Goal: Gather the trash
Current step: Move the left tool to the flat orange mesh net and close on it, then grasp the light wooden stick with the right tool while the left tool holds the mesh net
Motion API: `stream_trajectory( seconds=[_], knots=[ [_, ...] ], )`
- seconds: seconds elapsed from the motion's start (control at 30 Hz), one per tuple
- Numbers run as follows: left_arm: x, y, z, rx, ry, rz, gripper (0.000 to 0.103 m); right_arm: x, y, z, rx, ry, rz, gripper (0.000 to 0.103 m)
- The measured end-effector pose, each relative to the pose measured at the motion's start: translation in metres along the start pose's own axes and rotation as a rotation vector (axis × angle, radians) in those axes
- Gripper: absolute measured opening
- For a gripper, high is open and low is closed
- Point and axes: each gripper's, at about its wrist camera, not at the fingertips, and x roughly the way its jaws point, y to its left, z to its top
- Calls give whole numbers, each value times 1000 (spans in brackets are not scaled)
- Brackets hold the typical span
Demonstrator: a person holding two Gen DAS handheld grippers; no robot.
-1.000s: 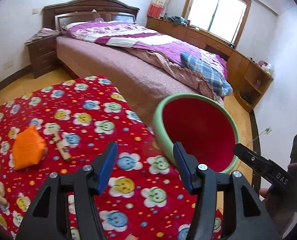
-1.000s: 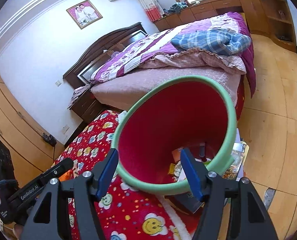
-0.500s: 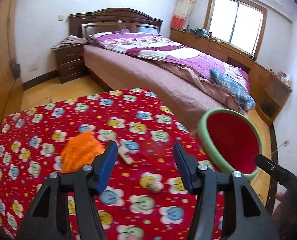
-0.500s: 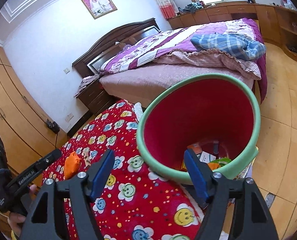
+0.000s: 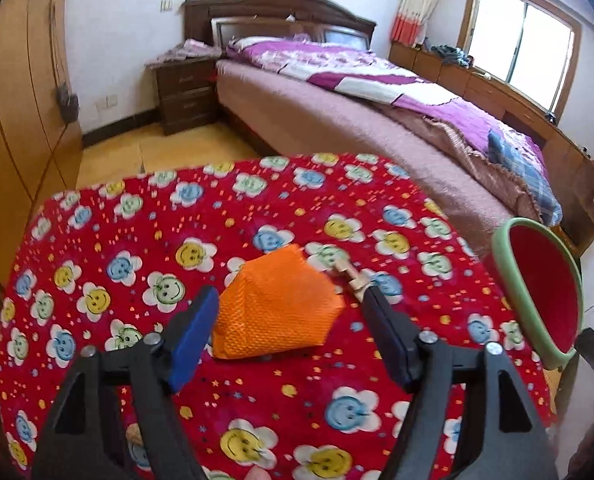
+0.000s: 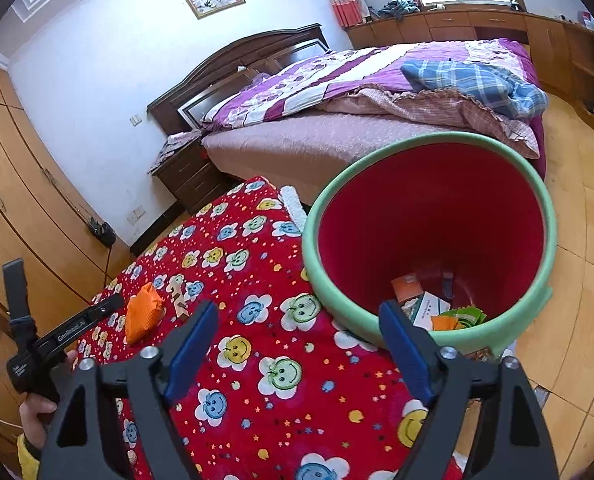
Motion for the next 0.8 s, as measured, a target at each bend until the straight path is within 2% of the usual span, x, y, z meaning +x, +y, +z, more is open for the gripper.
stream_trajectory(
  seconds=[0.13,0.37,0.53,0.73,0.8],
  knots=[
    [22,7,-3,-6,40,26,75,9,5,-2,-7,15,-5,86],
    [51,15,-6,-37,102,18,75,23,11,-2,-22,39,-5,86],
    [58,13,-8,-39,100,14,75,26,15,-2,-30,47,-4,86],
    [58,10,-8,-60,106,-34,75,29,16,-4,-10,58,12,86],
    [57,7,-8,-49,106,-36,69,29,17,-6,-8,62,17,86]
  ],
)
